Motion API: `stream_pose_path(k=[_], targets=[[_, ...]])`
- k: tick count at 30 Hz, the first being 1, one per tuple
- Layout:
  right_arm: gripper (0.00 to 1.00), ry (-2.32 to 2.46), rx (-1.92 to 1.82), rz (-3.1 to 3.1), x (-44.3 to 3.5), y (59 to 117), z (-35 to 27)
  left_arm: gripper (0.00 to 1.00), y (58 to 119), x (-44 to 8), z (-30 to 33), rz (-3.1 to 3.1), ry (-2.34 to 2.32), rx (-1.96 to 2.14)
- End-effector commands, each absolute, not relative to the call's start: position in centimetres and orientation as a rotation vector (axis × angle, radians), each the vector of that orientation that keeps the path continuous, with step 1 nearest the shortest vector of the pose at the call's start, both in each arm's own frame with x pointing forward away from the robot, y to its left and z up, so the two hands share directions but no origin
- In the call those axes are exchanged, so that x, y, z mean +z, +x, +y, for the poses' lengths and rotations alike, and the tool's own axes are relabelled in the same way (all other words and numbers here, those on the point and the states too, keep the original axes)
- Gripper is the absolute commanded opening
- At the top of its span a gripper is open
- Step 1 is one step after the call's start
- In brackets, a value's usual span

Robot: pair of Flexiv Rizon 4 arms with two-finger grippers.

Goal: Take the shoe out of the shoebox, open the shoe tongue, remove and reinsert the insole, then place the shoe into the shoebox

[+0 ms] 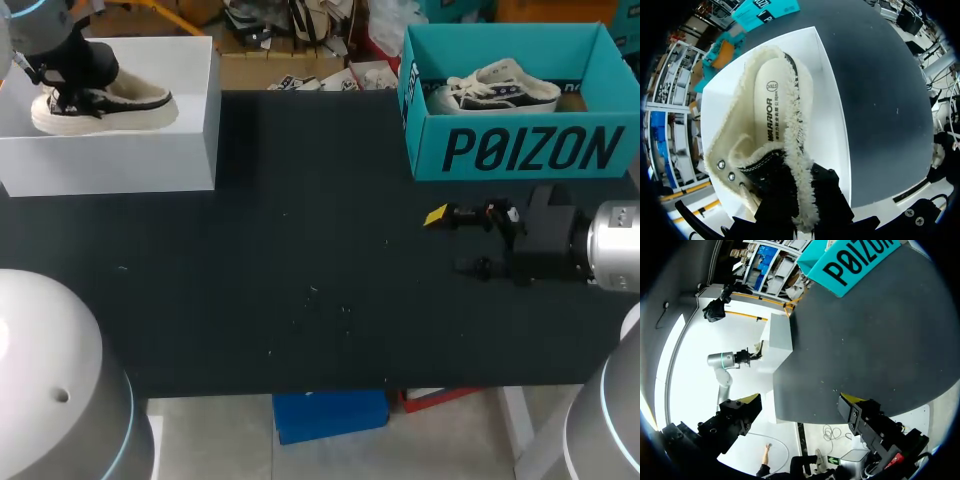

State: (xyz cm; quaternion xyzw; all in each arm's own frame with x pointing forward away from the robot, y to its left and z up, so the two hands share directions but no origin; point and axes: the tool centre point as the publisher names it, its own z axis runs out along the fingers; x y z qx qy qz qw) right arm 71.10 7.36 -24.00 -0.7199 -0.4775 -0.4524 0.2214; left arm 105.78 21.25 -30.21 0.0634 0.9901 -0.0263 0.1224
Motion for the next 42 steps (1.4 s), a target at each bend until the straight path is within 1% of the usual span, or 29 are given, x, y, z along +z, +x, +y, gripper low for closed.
stream_pose_path(k=[1, 10, 19, 21, 27, 29, 30, 31, 35, 37, 39, 40, 41, 42], targets=[[1.0, -1.99, -1.25, -1.319, -24.0, 71.1, 7.4, 0.0, 105.8, -31.8, 21.1, 2.901, 0.187, -0.07], [1.0, -1.99, -1.25, -1.319, -24.0, 71.1, 7.4, 0.0, 105.1, -34.0, 20.6, 2.935, 0.192, -0.05], [1.0, -1.99, -1.25, -1.319, -24.0, 71.1, 7.4, 0.0, 104.5, -34.5, 19.9, 2.971, 0.188, -0.041], [1.0, -1.99, -1.25, -1.319, -24.0, 71.1, 7.4, 0.03, 104.5, -34.5, 19.9, 2.974, 0.186, -0.04], [1.0, -1.99, -1.25, -1.319, -24.0, 71.1, 7.4, 0.0, 104.2, -34.5, 19.9, 2.984, 0.178, -0.029], [1.0, -1.99, -1.25, -1.319, -24.0, 71.1, 7.4, 0.04, 104.2, -34.5, 19.9, 2.986, 0.175, -0.023], [1.0, -1.99, -1.25, -1.319, -24.0, 71.1, 7.4, 0.1, 104.1, -34.5, 19.9, 2.986, 0.175, -0.023], [1.0, -1.99, -1.25, -1.319, -24.0, 71.1, 7.4, 0.13, 104.1, -34.5, 19.9, 2.987, 0.174, -0.022], [1.0, -1.99, -1.25, -1.319, -24.0, 71.1, 7.4, 0.12, 104.0, -34.3, 19.9, 2.985, 0.172, -0.013], [1.0, -1.99, -1.25, -1.319, -24.0, 71.1, 7.4, 0.06, 104.0, -34.3, 19.9, 2.985, 0.169, -0.013], [1.0, -1.99, -1.25, -1.319, -24.0, 71.1, 7.4, 0.04, 104.0, -34.3, 19.9, 2.988, 0.158, -0.008], [1.0, -1.99, -1.25, -1.319, -24.0, 71.1, 7.4, 0.07, 103.9, -34.4, 20.0, 2.99, 0.153, -0.008], [1.0, -1.99, -1.25, -1.319, -24.0, 71.1, 7.4, 0.16, 103.9, -34.4, 20.0, 2.991, 0.147, -0.004], [1.0, -1.99, -1.25, -1.319, -24.0, 71.1, 7.4, 0.35, 103.9, -34.4, 20.1, 2.987, 0.139, -0.004]])
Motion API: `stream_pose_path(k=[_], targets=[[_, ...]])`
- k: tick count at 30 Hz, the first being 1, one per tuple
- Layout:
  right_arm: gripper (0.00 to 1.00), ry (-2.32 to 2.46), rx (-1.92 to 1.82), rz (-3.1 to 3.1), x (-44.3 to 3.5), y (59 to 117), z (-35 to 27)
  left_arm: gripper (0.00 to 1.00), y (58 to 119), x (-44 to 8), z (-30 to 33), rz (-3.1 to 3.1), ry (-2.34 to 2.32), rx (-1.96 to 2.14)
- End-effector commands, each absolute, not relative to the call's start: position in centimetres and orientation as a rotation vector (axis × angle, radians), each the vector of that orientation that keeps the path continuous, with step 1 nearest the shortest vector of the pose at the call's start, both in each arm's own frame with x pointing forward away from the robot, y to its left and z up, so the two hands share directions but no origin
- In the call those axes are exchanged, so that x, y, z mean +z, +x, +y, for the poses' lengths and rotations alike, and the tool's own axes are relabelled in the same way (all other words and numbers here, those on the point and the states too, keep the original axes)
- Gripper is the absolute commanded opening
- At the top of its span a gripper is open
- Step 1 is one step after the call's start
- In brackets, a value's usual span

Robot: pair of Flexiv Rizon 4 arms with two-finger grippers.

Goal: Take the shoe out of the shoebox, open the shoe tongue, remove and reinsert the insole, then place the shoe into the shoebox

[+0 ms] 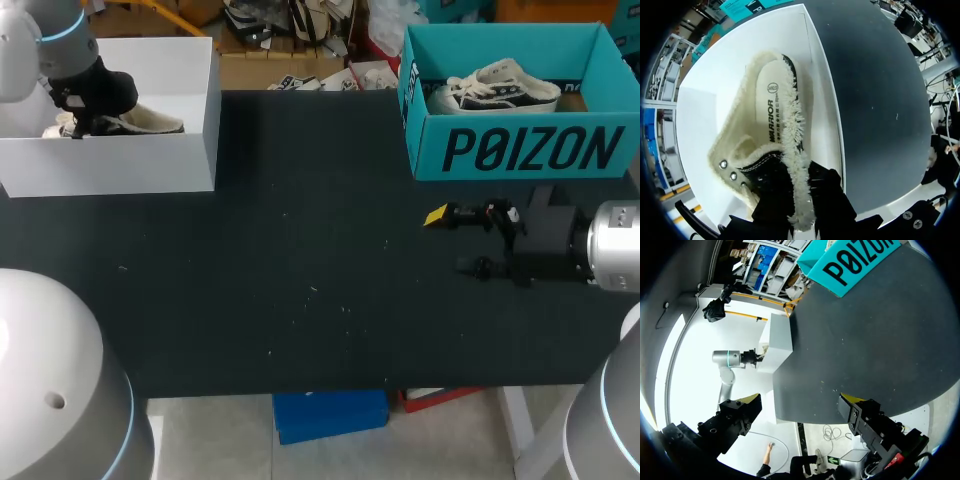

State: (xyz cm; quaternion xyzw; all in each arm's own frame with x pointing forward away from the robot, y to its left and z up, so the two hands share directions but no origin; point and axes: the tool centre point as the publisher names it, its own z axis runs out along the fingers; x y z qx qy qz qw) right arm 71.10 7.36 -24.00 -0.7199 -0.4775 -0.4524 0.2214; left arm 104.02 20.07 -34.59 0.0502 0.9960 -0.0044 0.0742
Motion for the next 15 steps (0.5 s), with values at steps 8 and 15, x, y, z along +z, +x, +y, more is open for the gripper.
stream_pose_path(k=[8, 15], targets=[[1.0, -1.99, -1.25, -1.319, -24.0, 71.1, 7.4, 0.69, 104.2, -33.8, 20.5, 2.957, 0.122, 0.013], [1.0, -1.99, -1.25, -1.319, -24.0, 71.1, 7.4, 0.45, 104.5, -32.4, 20.6, 2.933, 0.115, 0.016]])
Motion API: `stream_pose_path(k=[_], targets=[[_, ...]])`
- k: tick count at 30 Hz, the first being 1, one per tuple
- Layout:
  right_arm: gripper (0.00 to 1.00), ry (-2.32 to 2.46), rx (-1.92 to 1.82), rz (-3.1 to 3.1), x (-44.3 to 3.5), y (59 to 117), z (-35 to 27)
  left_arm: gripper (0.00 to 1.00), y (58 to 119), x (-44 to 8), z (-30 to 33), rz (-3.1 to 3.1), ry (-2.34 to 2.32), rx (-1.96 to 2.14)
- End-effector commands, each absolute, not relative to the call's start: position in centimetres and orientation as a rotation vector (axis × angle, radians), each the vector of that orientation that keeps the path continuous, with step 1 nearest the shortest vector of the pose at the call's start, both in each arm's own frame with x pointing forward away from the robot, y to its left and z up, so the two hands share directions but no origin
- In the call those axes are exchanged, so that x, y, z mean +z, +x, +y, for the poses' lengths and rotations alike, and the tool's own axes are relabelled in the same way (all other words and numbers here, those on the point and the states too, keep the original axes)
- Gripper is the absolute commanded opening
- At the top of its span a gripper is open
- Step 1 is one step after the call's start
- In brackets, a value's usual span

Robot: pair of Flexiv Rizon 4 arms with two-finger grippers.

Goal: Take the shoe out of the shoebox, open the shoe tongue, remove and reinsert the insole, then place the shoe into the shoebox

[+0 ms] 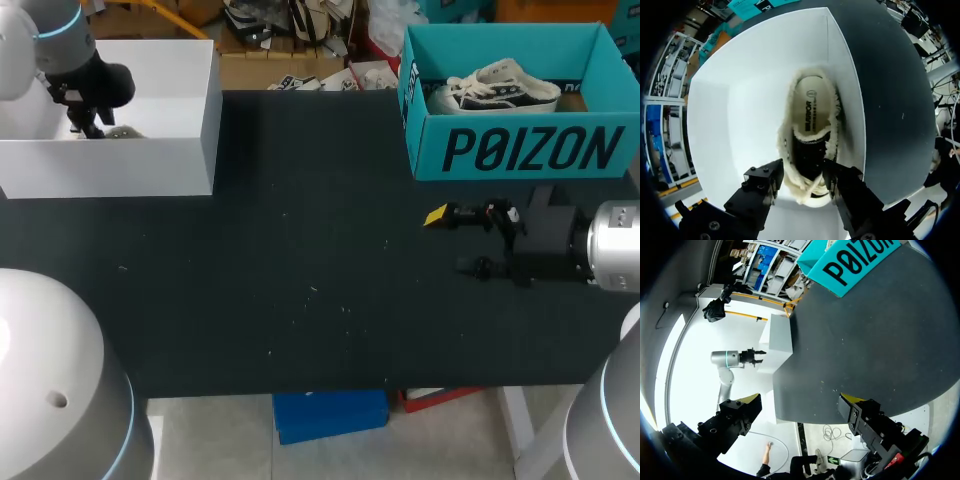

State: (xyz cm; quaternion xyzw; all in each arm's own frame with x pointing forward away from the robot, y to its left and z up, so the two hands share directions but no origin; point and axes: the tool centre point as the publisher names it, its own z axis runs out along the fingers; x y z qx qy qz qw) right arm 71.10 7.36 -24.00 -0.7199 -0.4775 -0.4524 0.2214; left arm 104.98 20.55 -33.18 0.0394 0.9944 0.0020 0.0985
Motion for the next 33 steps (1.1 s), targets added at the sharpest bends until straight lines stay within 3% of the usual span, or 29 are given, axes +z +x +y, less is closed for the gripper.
stream_pose_path(k=[1, 18, 27, 28, 29, 30, 31, 33], targets=[[1.0, -1.99, -1.25, -1.319, -24.0, 71.1, 7.4, 0.45, 104.5, -32.0, 20.5, 2.931, 0.115, 0.017], [1.0, -1.99, -1.25, -1.319, -24.0, 71.1, 7.4, 0.42, 103.1, -25.6, 18.4, 2.923, 0.07, -0.029], [1.0, -1.99, -1.25, -1.319, -24.0, 71.1, 7.4, 0.5, 102.5, -23.3, 14.9, 2.984, 0.063, -0.086], [1.0, -1.99, -1.25, -1.319, -24.0, 71.1, 7.4, 0.53, 102.5, -23.3, 14.7, 2.988, 0.064, -0.085], [1.0, -1.99, -1.25, -1.319, -24.0, 71.1, 7.4, 0.79, 102.0, -22.8, 13.3, 3.005, 0.071, -0.103], [1.0, -1.99, -1.25, -1.319, -24.0, 71.1, 7.4, 0.79, 102.0, -22.8, 13.3, 3.005, 0.071, -0.103], [1.0, -1.99, -1.25, -1.319, -24.0, 71.1, 7.4, 1.0, 101.7, -22.5, 12.1, 3.012, 0.091, -0.087], [1.0, -1.99, -1.25, -1.319, -24.0, 71.1, 7.4, 1.0, 101.3, -22.2, 10.9, 3.03, 0.095, -0.109]])
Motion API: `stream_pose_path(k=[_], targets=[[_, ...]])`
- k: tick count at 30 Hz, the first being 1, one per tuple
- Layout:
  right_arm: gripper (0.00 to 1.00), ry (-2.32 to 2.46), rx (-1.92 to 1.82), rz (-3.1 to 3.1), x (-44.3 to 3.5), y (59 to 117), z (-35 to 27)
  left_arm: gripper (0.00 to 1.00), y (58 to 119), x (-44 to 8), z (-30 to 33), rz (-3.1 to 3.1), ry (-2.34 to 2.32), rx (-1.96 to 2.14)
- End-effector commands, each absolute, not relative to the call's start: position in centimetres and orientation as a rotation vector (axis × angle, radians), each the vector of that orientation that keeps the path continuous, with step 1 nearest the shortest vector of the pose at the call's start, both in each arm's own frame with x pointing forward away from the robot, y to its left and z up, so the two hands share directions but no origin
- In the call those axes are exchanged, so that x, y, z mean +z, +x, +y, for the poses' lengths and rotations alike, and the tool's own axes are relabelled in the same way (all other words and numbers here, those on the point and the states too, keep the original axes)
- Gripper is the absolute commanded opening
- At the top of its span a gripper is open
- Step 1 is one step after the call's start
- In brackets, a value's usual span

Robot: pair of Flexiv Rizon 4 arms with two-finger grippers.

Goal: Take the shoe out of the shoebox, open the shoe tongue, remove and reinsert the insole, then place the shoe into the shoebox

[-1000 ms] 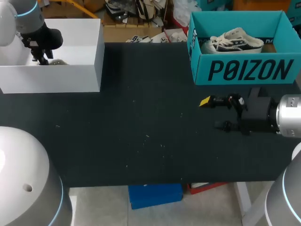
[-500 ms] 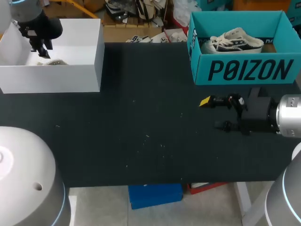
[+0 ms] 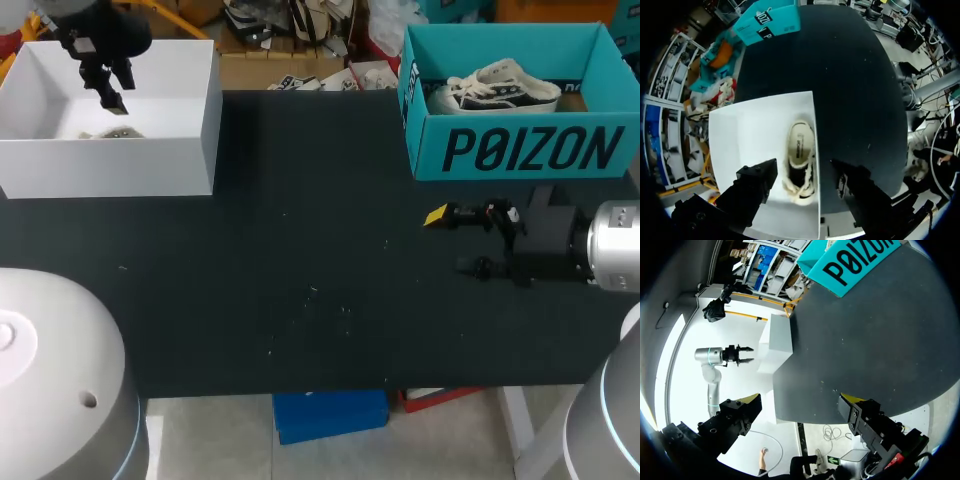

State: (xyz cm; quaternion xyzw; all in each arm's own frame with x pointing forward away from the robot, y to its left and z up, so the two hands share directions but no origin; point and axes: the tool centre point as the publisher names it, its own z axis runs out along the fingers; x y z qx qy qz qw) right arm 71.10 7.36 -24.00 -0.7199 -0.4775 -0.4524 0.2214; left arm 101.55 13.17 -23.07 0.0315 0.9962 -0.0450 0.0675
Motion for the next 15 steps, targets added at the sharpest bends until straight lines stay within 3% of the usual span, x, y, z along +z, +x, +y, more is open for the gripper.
stream_pose_path(k=[1, 15], targets=[[1.0, -1.99, -1.25, -1.319, -24.0, 71.1, 7.4, 1.0, 101.2, -22.2, 10.5, 3.033, 0.101, -0.099], [1.0, -1.99, -1.25, -1.319, -24.0, 71.1, 7.4, 1.0, 96.7, -23.6, 3.3, 3.052, 0.056, -0.067]])
